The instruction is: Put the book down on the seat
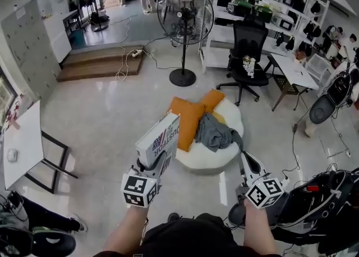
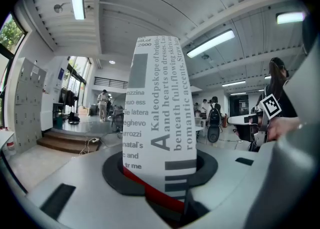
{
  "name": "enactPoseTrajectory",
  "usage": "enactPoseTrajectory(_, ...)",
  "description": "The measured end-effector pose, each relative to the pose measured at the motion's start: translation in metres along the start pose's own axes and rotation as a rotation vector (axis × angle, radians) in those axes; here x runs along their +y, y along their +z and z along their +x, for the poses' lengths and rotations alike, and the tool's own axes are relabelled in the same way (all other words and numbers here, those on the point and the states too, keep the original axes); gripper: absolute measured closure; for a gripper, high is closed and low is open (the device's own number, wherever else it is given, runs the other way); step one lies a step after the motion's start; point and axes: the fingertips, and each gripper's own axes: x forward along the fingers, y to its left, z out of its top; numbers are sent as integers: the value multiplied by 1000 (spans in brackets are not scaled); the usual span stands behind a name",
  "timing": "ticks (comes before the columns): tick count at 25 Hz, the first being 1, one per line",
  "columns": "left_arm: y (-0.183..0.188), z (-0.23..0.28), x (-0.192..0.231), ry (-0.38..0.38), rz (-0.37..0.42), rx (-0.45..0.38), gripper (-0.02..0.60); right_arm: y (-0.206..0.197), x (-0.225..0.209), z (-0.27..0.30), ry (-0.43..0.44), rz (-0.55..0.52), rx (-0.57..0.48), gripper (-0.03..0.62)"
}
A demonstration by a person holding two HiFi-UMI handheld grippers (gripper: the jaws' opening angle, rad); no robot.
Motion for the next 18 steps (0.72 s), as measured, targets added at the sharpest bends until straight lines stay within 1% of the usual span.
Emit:
enactPoseTrajectory(3,-3,-4,9,-4,-6,4,425,-7,11,1,-1,1,18,580)
enactPoseTrajectory(5,-5,-1,15,-7,-12,9,425,-11,9,5,-9,14,33,580)
enactPoseTrajectory(11,-12,30,23,-7,-29,45,425,-16,-18,27,-24,54,60,580)
enactPoseTrajectory(15,-12,64,30,-11,-24,68,425,-29,-40,57,-21,89,92,580)
enactPoseTrajectory(18,-13,95,34,-13,-15,90,425,-39,-64,79,-26,115,111,580)
